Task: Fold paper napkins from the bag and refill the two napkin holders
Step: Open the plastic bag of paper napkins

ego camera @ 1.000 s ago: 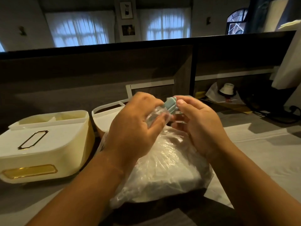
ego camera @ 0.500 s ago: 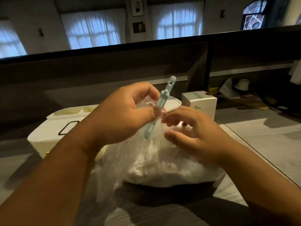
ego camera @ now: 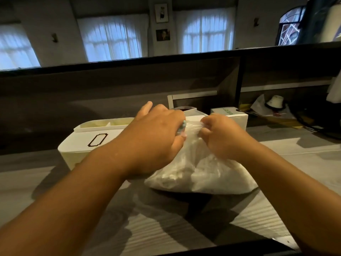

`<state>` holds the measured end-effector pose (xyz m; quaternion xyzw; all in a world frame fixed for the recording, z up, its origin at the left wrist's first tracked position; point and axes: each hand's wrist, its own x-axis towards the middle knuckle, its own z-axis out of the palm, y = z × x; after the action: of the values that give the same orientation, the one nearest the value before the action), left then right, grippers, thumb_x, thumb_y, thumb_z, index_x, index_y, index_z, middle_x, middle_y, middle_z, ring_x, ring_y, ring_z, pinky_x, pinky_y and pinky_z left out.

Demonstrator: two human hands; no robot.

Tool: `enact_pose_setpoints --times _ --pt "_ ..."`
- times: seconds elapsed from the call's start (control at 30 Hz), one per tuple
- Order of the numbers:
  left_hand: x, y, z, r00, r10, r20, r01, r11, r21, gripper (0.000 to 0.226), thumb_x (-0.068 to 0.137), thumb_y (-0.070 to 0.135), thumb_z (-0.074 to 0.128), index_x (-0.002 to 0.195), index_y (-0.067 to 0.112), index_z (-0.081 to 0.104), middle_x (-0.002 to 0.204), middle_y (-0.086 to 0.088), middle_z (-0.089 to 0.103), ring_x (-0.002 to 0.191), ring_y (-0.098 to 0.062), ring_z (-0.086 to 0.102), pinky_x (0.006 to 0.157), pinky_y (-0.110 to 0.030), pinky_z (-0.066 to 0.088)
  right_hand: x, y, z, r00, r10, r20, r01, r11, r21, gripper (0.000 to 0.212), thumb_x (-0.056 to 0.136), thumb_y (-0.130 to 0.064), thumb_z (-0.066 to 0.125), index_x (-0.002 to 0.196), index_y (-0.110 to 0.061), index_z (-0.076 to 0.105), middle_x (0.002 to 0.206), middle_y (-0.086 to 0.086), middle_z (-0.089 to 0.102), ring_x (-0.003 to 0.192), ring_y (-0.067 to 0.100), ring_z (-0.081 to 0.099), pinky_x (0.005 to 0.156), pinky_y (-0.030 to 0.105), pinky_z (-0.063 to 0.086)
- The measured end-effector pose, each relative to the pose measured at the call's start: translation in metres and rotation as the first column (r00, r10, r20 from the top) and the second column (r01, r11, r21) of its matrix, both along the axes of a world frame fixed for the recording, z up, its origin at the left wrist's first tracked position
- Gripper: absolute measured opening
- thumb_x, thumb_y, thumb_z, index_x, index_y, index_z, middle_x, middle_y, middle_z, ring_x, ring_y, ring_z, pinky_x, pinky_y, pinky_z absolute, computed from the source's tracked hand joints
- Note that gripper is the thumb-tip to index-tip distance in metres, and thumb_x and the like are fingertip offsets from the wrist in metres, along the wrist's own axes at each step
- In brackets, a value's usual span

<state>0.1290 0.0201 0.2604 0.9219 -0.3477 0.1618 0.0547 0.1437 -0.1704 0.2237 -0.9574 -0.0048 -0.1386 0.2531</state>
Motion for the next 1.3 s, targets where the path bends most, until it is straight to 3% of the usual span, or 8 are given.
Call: enact_pose_setpoints --times 0.3,0.57,0.67,0.73,0.83,1.03,1.17,1.3 --pt "-0.017 0.005 -0.017 0.994 0.028 0.102 -0.028 1.0 -0.001 0.031 0.094 0.039 0.056 0.121 0.029 0.043 0.143 0.007 0.039 0.132 -0.013 0.032 0.121 -0.039 0.016 0.005 -0.045 -0.006 0.979 -0.18 0.092 0.163 0.973 0.164 0.019 0.1 -0.013 0.045 0.101 -0.016 0.063 0.09 0.004 0.061 0.086 0.023 0.061 0.079 0.041 0.056" --pt "-0.028 -0.003 -0.022 0.961 0.221 -0.166 -0.233 0.971 -0.054 0.026 0.099 0.022 0.055 0.104 0.031 0.031 0.09 0.01 0.038 0.072 -0.011 0.045 0.057 -0.022 0.035 0.007 -0.1 -0.008 0.859 -0.501 0.105 0.492 0.865 0.1 0.017 0.099 -0.017 0.046 0.112 -0.011 0.056 0.09 0.007 0.055 0.085 0.029 0.055 0.076 0.043 0.05" --pt "-0.023 -0.004 -0.031 0.932 0.244 -0.267 -0.254 0.967 -0.001 0.036 0.099 0.015 0.055 0.121 0.028 0.03 0.091 0.007 0.045 0.074 -0.015 0.057 0.054 -0.023 0.045 0.002 -0.086 -0.013 0.85 -0.502 0.16 0.491 0.865 0.101 0.046 0.094 -0.025 0.059 0.138 -0.019 0.045 0.127 0.011 0.052 0.113 0.032 0.051 0.097 0.048 0.047" --pt "-0.017 -0.001 -0.035 0.9 0.226 -0.373 -0.245 0.969 -0.004 0.043 0.1 0.014 0.055 0.132 0.026 0.029 0.099 0.001 0.052 0.082 -0.018 0.061 0.062 -0.027 0.054 -0.009 -0.063 -0.016 0.825 -0.371 0.426 0.39 0.92 0.044 0.065 0.087 -0.026 0.068 0.144 -0.022 0.038 0.144 0.01 0.04 0.131 0.031 0.038 0.109 0.046 0.036" --pt "-0.01 0.005 -0.039 0.853 0.259 -0.453 -0.265 0.963 0.053 0.04 0.101 0.016 0.054 0.135 0.024 0.033 0.1 -0.002 0.057 0.085 -0.017 0.061 0.063 -0.026 0.051 -0.027 -0.014 -0.017 0.767 0.069 0.638 0.035 0.988 -0.149 0.046 0.086 -0.02 0.068 0.129 -0.022 0.051 0.127 0.006 0.052 0.115 0.018 0.044 0.094 0.031 0.038" --pt "-0.015 0.034 -0.057 0.795 0.42 -0.437 -0.299 0.899 0.321 0.039 0.095 0.019 0.058 0.131 0.013 0.047 0.121 -0.009 0.054 0.1 -0.026 0.06 0.078 -0.033 0.051 -0.01 0.044 -0.025 0.928 0.303 0.216 -0.231 0.925 -0.303 0.029 0.099 -0.03 0.054 0.127 -0.034 0.055 0.129 -0.01 0.051 0.115 0.009 0.043 0.092 0.024 0.044" --pt "-0.019 0.068 -0.059 0.698 0.535 -0.477 -0.354 0.836 0.42 0.009 0.092 0.016 0.064 0.1 0.019 0.062 0.1 -0.003 0.063 0.088 -0.018 0.062 0.082 -0.032 0.055 0.006 0.08 -0.026 0.93 0.361 0.072 -0.323 0.895 -0.308 0.036 0.1 -0.033 0.052 0.135 -0.037 0.05 0.14 -0.01 0.044 0.127 0.012 0.037 0.105 0.036 0.041" --pt "-0.01 0.114 -0.063 0.59 0.691 -0.418 -0.435 0.708 0.556 0.022 0.092 0.017 0.066 0.113 0.017 0.066 0.107 -0.004 0.064 0.097 -0.019 0.063 0.09 -0.034 0.054 0.022 0.133 -0.026 0.895 0.443 0.049 -0.406 0.855 -0.322 0.049 0.098 -0.039 0.055 0.145 -0.036 0.042 0.151 -0.009 0.039 0.14 0.016 0.031 0.115 0.041 0.033"
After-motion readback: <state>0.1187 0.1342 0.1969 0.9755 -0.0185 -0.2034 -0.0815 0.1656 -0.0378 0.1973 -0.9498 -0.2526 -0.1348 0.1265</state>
